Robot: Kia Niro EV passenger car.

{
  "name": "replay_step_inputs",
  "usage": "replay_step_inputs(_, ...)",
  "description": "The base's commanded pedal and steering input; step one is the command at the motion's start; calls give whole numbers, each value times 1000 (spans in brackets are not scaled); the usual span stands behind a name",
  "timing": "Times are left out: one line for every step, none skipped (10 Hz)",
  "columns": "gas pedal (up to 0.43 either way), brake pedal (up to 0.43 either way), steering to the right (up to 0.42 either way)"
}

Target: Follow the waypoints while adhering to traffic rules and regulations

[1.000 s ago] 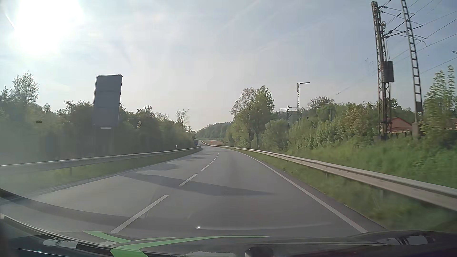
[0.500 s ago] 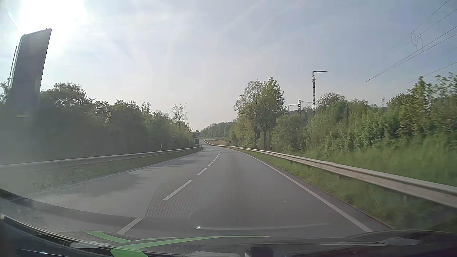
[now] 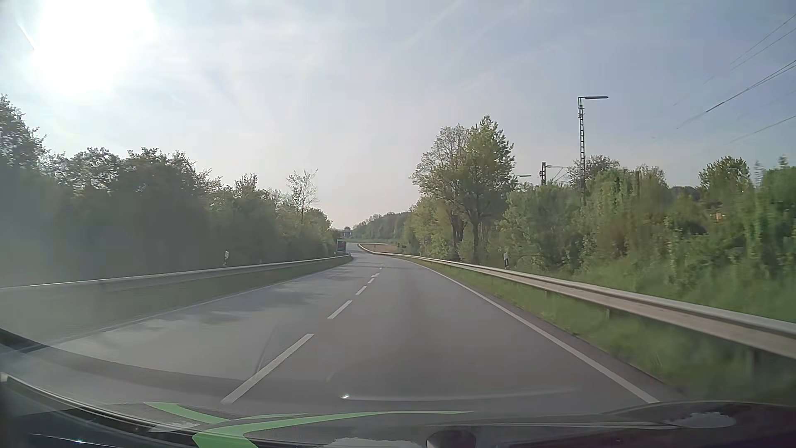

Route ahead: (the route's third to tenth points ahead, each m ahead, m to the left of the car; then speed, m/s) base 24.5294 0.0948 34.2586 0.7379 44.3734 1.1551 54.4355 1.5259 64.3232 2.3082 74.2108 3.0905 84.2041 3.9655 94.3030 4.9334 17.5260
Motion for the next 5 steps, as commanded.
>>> replay_step_inputs(87,0,-2)
replay_step_inputs(87,0,-2)
replay_step_inputs(87,0,-2)
replay_step_inputs(87,0,-2)
replay_step_inputs(8,0,-3)
